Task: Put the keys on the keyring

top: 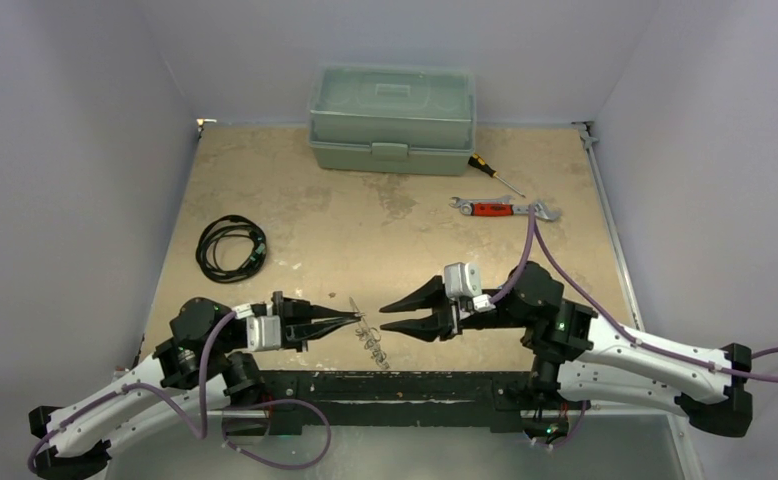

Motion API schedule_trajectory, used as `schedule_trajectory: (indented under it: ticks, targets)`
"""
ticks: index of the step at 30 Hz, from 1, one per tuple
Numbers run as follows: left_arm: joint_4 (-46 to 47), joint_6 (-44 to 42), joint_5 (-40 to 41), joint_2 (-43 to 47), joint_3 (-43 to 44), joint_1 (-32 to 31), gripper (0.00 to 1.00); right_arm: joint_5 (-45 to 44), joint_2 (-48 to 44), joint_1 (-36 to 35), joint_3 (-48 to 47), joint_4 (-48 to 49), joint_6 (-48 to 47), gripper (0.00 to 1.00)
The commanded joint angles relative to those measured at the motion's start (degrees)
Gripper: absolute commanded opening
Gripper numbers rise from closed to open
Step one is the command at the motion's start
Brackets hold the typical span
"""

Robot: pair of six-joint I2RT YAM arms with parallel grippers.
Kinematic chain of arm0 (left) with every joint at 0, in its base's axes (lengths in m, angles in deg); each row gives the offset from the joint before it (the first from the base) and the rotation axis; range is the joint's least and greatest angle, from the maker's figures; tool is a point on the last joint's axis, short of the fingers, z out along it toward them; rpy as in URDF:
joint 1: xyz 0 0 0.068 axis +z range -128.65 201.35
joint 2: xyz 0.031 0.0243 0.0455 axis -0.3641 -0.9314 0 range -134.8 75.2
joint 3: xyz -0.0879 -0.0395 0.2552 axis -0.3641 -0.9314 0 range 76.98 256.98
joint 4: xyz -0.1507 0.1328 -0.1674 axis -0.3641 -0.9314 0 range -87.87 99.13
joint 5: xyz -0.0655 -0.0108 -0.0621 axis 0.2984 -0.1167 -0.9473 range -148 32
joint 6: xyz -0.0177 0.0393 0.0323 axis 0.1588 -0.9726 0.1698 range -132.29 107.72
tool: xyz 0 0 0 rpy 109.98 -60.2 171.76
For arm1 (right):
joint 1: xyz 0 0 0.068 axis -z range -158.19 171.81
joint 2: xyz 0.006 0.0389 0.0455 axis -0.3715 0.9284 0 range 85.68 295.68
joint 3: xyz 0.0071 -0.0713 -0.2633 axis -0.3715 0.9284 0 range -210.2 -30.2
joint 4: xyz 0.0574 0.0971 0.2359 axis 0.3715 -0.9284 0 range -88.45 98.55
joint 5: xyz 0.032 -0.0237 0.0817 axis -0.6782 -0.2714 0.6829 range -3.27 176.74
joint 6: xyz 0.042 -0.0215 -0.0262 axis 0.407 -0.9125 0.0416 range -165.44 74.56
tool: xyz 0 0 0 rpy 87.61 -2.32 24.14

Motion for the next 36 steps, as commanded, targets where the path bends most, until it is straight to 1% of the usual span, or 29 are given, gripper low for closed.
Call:
schedule_trajectory:
  ticks: [1,4,11,17,25,31,33,36]
  targets:
    - [4.61,1.38,-2.28,0.81,-0.20,0.22,0.00,2.37,0.35,1.23,-0.86,5.03,0.13,0.29]
    - [4.84,1.63,-2.20,1.09,-0.31,0.22,0.00,3.13,1.35,1.49,-1.31,5.12,0.09,0.28]
    - [5.54,2.00,-2.35,0.89,-0.54,0.22,0.00,5.30,4.48,1.58,-2.52,4.41,-0.30,0.28]
    - [5.40,2.00,-2.08,0.62,-0.54,0.22,0.00,7.14,5.85,1.58,-2.30,6.73,0.47,0.28]
    - [5.25,2.26,-2.19,0.28,-0.56,0.22,0.00,4.79,7.01,1.58,-2.81,8.14,0.83,0.29]
    - [5.05,2.26,-2.08,0.00,-0.50,0.29,0.00,4.65,7.88,1.58,-3.23,8.68,0.95,0.30]
    - [5.01,2.25,-1.95,0.00,-0.42,0.30,0.00,4.76,8.10,1.58,-3.30,8.95,1.05,0.29]
    - [4.87,2.26,-1.74,0.00,-0.48,0.31,0.00,4.83,8.29,1.58,-3.35,9.30,1.14,0.26]
